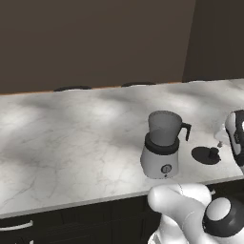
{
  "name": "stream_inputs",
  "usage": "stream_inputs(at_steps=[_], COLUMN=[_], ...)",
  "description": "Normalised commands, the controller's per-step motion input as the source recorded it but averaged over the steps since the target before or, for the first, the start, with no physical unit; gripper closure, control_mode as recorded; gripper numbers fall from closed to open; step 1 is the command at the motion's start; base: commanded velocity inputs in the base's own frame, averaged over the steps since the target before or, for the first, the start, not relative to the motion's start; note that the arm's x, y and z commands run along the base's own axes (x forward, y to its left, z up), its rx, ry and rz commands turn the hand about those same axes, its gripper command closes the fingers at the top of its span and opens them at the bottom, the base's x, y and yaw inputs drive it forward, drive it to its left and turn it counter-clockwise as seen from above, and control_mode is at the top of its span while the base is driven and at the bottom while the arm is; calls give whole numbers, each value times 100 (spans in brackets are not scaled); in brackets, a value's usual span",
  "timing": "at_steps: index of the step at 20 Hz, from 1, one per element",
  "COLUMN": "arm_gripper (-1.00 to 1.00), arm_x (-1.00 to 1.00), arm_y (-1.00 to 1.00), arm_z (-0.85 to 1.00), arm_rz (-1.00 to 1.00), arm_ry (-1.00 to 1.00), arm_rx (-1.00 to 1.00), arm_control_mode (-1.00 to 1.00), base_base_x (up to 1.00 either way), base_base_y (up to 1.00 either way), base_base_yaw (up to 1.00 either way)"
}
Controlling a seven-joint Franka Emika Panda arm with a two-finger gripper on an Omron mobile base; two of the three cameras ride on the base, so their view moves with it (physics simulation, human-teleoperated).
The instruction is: Close the lid blender by securely placing the lid on top.
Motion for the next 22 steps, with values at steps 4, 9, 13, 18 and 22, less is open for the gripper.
stream_inputs(at_steps=[4, 9, 13, 18, 22], arm_gripper=[-100, -100, -100, -100, -100], arm_x=[27, 44, 42, 41, 31], arm_y=[0, 0, -9, -21, -35], arm_z=[-30, -27, -27, -22, -18], arm_rz=[0, 0, 0, 0, 0], arm_ry=[2, 17, 18, 16, 12], arm_rx=[-6, -1, 0, 0, 0], arm_control_mode=[-100, -100, -100, -100, -100], base_base_x=[0, 0, 0, 0, 0], base_base_y=[0, 0, 0, 0, 0], base_base_yaw=[0, 0, 0, 0, 0])
